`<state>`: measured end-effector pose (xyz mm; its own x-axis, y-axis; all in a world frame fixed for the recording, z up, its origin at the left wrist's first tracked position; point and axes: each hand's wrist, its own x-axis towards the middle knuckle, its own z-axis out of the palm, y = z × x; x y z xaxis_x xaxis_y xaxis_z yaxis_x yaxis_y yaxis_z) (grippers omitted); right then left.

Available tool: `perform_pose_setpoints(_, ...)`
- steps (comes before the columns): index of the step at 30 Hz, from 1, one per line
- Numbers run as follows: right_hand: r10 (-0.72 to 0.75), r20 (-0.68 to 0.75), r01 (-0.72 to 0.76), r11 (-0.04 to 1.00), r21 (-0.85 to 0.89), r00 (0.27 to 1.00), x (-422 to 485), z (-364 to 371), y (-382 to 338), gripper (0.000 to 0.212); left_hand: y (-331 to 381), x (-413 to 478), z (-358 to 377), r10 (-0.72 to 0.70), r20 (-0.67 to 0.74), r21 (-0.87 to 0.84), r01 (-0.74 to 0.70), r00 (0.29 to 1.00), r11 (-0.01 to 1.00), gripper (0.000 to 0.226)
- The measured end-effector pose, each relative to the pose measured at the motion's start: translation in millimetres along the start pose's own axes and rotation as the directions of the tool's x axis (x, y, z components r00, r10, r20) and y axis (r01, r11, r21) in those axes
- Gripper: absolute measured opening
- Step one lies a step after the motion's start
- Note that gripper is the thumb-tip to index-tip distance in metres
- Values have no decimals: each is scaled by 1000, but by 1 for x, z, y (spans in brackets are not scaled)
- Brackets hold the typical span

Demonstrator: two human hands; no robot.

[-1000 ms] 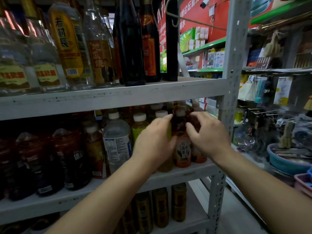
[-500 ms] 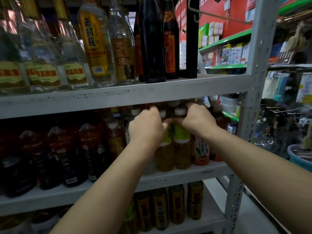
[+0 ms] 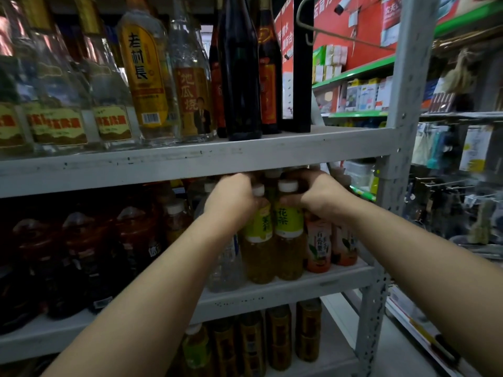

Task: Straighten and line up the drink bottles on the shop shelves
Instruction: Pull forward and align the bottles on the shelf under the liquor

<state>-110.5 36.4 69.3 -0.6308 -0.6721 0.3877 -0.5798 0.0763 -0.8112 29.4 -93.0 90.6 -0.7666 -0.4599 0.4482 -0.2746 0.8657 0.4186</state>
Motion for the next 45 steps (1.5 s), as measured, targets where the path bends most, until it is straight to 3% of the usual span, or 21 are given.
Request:
perform_pose_setpoints(7,0,63,-9,990,141,998,-6,-9,6,34,1,-3,-4,-85,141,-35,90,986,995,36)
perform_pose_setpoints(9,-5,5,5,1000,24,1000,-4,-4,5,40,4,-10,1,-76,126,-17,79,989,997,46)
perform_pose_setpoints(12,-56,-102,22,950,-312,993,-1,4,-1,50,11,-11,4,-82,135,35,78,987,996,71)
perform_pose_setpoints(13,-53,-104,16,946,-325,993,-1,5,-2,50,12,-10,3,-93,150,50,86,984,995,73)
perform_pose_setpoints(17,-8,-29,3,984,-179,1000,0,3,-6,37,8,-12,-1,-51,178,69,39,983,997,55)
perform_pose_setpoints(23,-9,75,21,987,-160,997,-4,-1,-15,41,3,-7,-7,-77,261,113,49,962,992,73)
perform_pose_setpoints(27,26,98,-14,993,-120,995,-7,-3,-15,40,2,-10,-2,-44,189,7,43,981,999,63)
perform_pose_setpoints(30,31,52,-26,995,-101,998,-8,-1,-14,31,1,-7,3,-42,183,26,38,982,999,61)
perform_pose_setpoints(32,21,12,-18,987,-161,1000,-8,1,-13,36,0,-6,6,-23,177,25,19,984,1000,61)
perform_pose_setpoints(42,29,-26,-34,978,-205,999,-8,7,-8,44,-10,-5,15,-23,77,-31,25,997,999,72)
perform_pose_setpoints(45,-60,-181,3,954,-299,982,-15,9,-12,31,-17,-22,7,19,-9,-170,-20,1000,985,82)
